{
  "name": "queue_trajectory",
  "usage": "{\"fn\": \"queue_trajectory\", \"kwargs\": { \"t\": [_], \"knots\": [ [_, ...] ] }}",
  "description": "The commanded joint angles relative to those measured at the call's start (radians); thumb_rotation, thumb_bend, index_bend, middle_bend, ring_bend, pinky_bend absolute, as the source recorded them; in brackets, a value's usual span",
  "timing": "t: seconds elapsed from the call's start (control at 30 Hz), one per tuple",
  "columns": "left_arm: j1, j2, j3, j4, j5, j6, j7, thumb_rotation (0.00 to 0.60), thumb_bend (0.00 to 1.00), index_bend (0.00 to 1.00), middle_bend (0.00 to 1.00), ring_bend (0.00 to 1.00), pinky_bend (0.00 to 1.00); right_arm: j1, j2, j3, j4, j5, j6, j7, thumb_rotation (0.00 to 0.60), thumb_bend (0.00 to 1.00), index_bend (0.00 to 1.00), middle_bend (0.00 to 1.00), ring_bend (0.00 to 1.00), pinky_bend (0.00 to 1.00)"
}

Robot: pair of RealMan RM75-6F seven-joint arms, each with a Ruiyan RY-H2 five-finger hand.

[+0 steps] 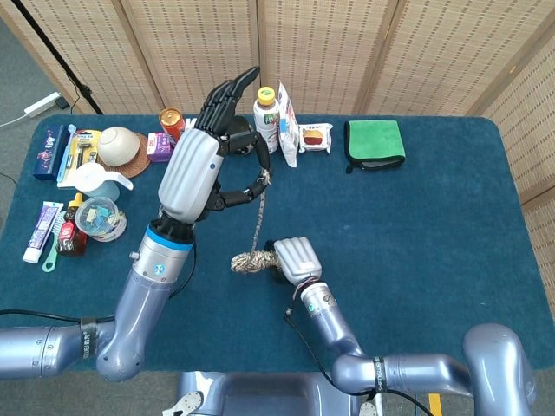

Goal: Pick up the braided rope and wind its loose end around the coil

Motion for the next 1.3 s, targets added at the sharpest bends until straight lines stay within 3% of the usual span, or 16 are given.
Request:
{"fn": "queue_trajectory", "kwargs": {
  "t": [0.03, 0.17, 0.37, 0.83, 1.3],
  "knots": [
    [-0.018, -0.002, -0.018, 0.021, -0.051, 0.006, 0.010, 0.600, 0.37, 0.80, 0.00, 0.00, 0.00, 0.005, 0.013, -0.011, -0.041, -0.018, 0.004, -0.015, 0.600, 0.87, 0.66, 0.64, 0.45, 0.66],
    [-0.026, -0.008, -0.017, 0.072, -0.100, 0.008, 0.003, 0.600, 0.37, 0.80, 0.00, 0.00, 0.00, 0.010, 0.021, -0.025, -0.094, -0.036, -0.012, -0.013, 0.600, 0.87, 0.66, 0.64, 0.45, 0.65],
    [-0.023, -0.017, 0.002, 0.138, -0.125, -0.002, -0.033, 0.600, 0.37, 0.80, 0.00, 0.00, 0.00, 0.012, 0.058, 0.003, -0.172, -0.026, -0.037, 0.029, 0.600, 0.87, 0.66, 0.64, 0.45, 0.66],
    [0.023, -0.042, 0.116, 0.338, -0.072, -0.057, -0.147, 0.600, 0.37, 0.80, 0.00, 0.00, 0.00, 0.023, 0.151, 0.091, -0.292, 0.056, -0.055, 0.139, 0.600, 0.87, 0.66, 0.64, 0.45, 0.66],
    [0.093, -0.055, 0.231, 0.599, -0.017, -0.128, -0.223, 0.600, 0.37, 0.80, 0.00, 0.00, 0.00, 0.033, 0.240, 0.153, -0.302, 0.133, -0.066, 0.247, 0.600, 0.87, 0.66, 0.64, 0.45, 0.65]
  ]
}}
